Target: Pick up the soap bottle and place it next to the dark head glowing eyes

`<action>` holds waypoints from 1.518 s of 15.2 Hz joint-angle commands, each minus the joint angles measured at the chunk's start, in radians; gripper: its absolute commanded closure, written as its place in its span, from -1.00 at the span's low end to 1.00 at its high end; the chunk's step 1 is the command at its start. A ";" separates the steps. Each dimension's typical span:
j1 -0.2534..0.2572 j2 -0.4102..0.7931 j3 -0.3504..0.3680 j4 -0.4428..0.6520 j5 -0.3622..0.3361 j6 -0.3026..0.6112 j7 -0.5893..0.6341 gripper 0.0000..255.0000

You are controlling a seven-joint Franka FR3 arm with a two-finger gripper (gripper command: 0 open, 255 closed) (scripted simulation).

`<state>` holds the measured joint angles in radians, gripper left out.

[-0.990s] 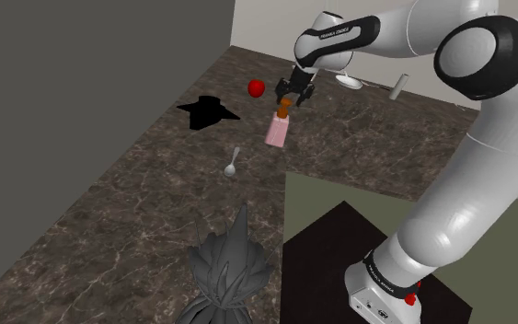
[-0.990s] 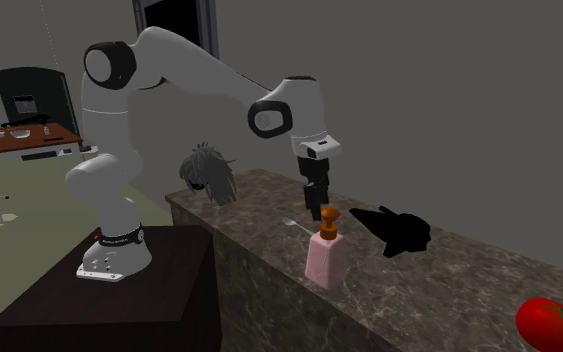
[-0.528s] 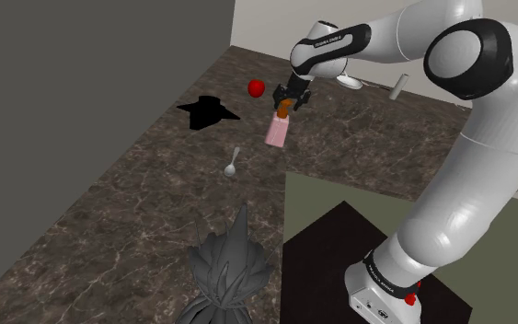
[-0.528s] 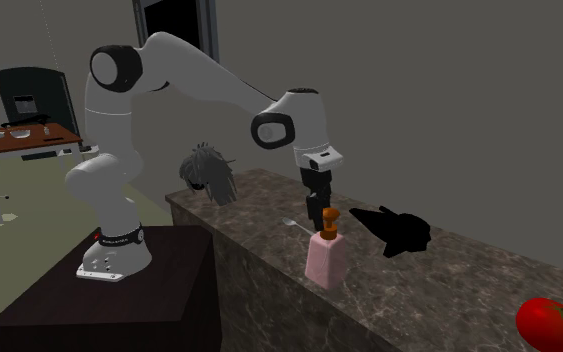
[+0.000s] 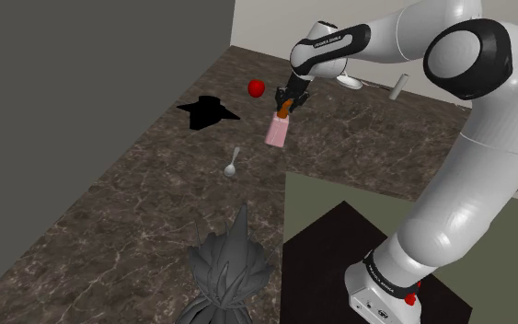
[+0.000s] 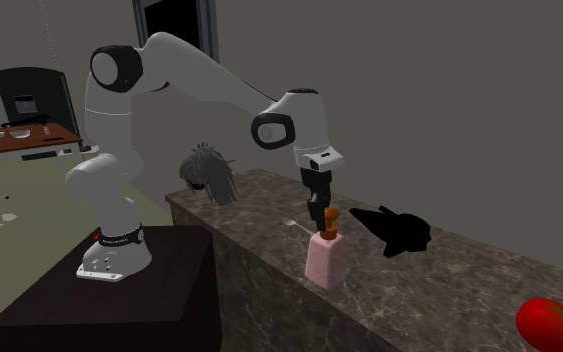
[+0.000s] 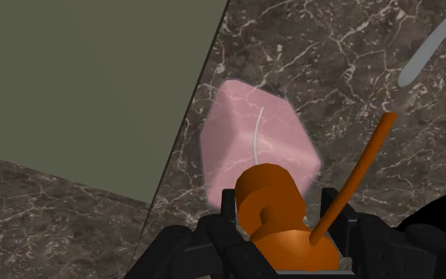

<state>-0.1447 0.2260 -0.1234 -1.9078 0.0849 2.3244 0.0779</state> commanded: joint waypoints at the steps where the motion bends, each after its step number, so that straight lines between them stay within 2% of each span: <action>1: 0.000 0.000 0.000 0.000 0.000 0.000 0.000 1.00; 7: 0.000 0.000 0.000 0.000 0.000 0.000 0.000 1.00; 23: 0.002 -0.066 -0.005 0.132 -0.019 -0.197 0.018 1.00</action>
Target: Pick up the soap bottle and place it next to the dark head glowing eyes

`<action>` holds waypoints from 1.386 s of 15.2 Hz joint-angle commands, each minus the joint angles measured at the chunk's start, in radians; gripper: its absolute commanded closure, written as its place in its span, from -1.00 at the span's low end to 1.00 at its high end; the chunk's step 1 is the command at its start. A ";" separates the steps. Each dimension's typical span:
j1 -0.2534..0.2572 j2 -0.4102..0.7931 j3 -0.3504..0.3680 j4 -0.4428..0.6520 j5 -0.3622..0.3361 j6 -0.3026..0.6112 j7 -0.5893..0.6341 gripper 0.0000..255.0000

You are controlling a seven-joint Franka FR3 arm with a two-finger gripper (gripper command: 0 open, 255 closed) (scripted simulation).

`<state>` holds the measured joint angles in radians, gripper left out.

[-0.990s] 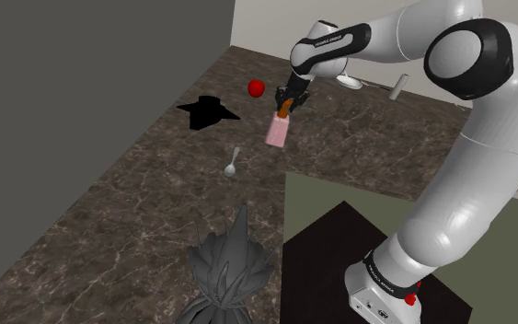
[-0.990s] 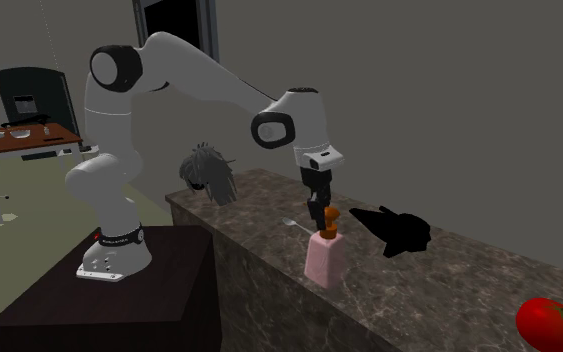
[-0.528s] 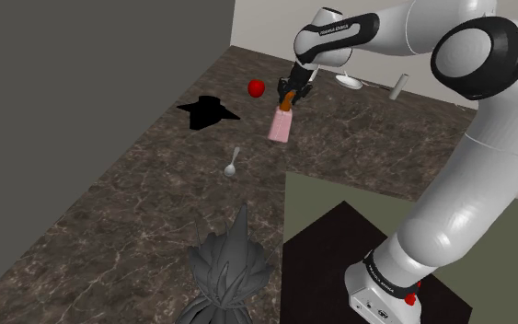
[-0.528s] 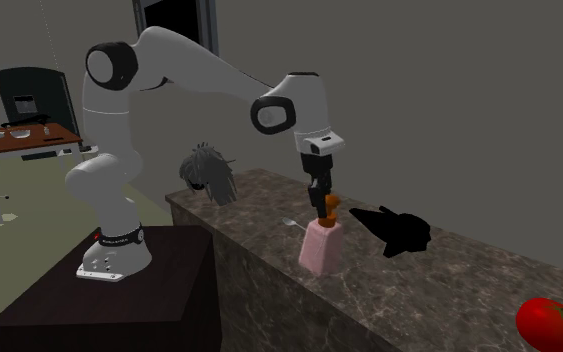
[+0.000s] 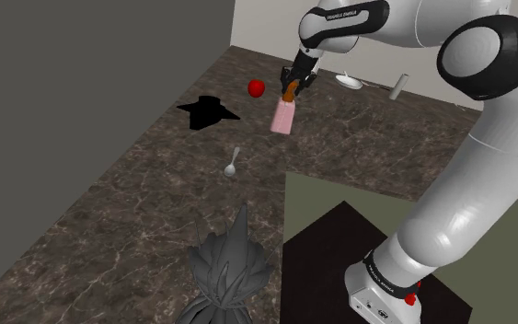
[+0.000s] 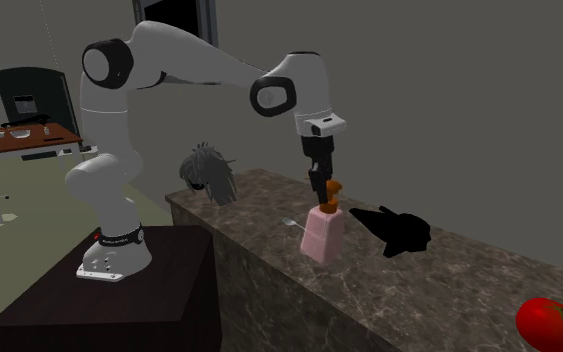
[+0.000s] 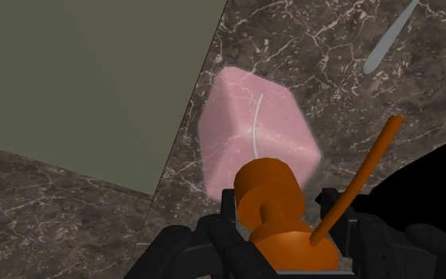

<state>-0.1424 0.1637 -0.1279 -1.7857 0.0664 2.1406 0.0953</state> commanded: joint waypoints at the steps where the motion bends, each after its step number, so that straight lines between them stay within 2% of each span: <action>1: 0.000 -0.006 -0.001 0.020 -0.002 -0.026 0.002 1.00; 21: -0.003 -0.008 -0.003 0.287 -0.007 -0.295 0.013 1.00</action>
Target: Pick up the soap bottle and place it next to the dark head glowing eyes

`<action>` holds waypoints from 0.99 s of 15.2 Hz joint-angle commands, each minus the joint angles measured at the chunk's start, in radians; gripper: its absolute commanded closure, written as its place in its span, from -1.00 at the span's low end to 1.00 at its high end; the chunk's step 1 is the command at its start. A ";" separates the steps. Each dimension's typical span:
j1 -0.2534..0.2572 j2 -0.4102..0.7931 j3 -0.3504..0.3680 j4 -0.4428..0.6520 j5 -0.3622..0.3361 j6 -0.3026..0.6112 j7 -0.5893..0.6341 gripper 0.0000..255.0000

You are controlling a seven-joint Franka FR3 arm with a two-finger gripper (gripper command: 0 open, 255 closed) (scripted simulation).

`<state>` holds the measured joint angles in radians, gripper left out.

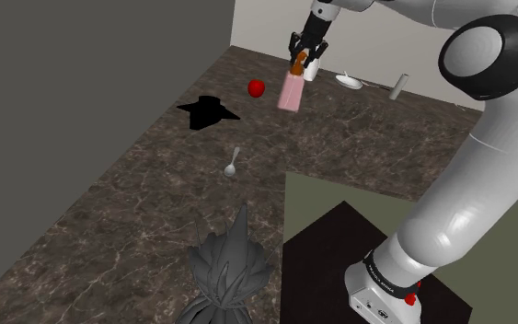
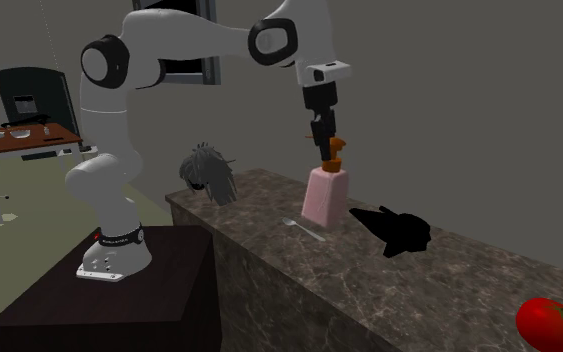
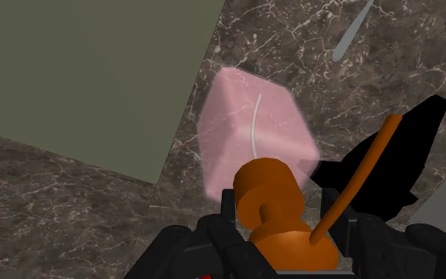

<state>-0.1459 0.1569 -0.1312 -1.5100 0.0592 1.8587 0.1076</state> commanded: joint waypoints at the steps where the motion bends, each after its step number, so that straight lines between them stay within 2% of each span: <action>1: 0.000 0.002 0.000 0.028 0.000 -0.027 0.001 1.00; 15: -0.011 0.077 -0.003 0.326 0.010 -0.251 0.004 1.00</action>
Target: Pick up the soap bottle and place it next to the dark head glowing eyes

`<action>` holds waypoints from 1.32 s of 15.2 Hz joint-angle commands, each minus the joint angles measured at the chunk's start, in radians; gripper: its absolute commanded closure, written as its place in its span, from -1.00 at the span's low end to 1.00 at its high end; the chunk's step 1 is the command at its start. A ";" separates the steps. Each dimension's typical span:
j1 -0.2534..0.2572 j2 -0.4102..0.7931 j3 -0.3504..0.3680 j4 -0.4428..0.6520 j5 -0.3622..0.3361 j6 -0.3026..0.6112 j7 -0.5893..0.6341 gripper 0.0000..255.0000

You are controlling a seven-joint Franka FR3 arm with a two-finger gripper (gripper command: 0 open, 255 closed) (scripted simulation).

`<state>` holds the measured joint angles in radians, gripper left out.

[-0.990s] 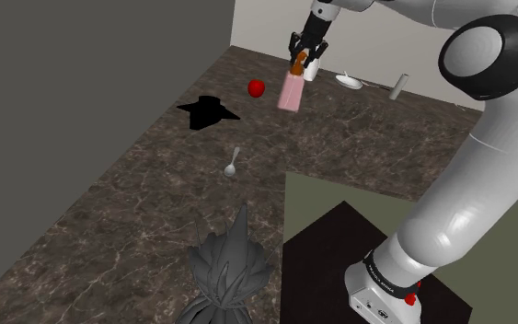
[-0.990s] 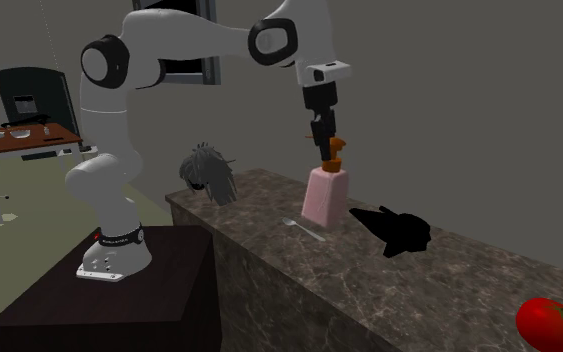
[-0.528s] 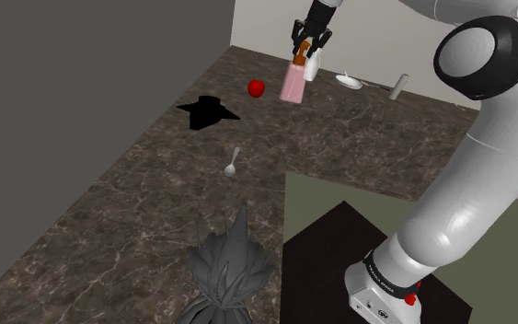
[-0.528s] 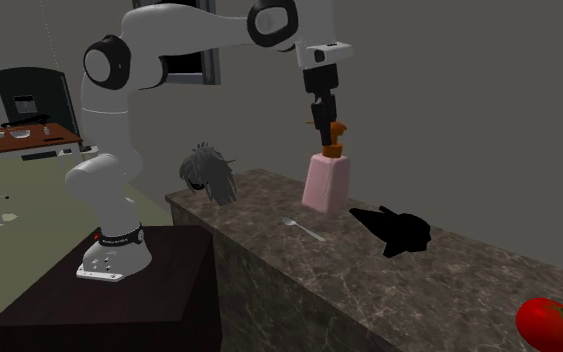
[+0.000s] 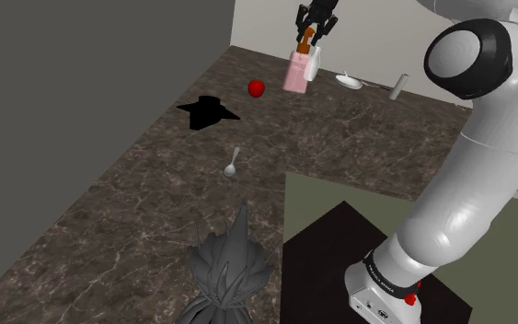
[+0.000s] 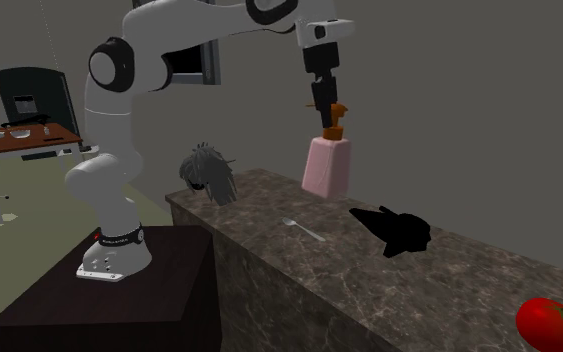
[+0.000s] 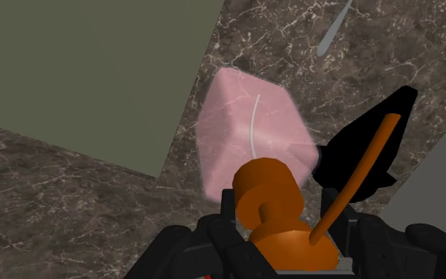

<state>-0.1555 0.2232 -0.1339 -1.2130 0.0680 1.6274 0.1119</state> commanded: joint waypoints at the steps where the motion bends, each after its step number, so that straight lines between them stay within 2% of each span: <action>1: -0.003 0.020 -0.001 0.057 0.003 -0.038 0.000 1.00; 8: -0.020 0.114 -0.002 0.300 0.019 -0.188 0.001 1.00; 12: -0.042 0.227 0.000 0.548 0.038 -0.322 0.005 1.00; 13: -0.013 0.142 0.001 0.408 0.021 -0.267 0.019 1.00; 15: 0.032 0.029 0.007 0.236 -0.005 -0.205 0.053 1.00; 20: 0.111 -0.160 0.047 -0.024 -0.054 -0.131 0.152 1.00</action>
<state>-0.0588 0.1139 -0.0948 -1.1610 0.0244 1.4703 0.2449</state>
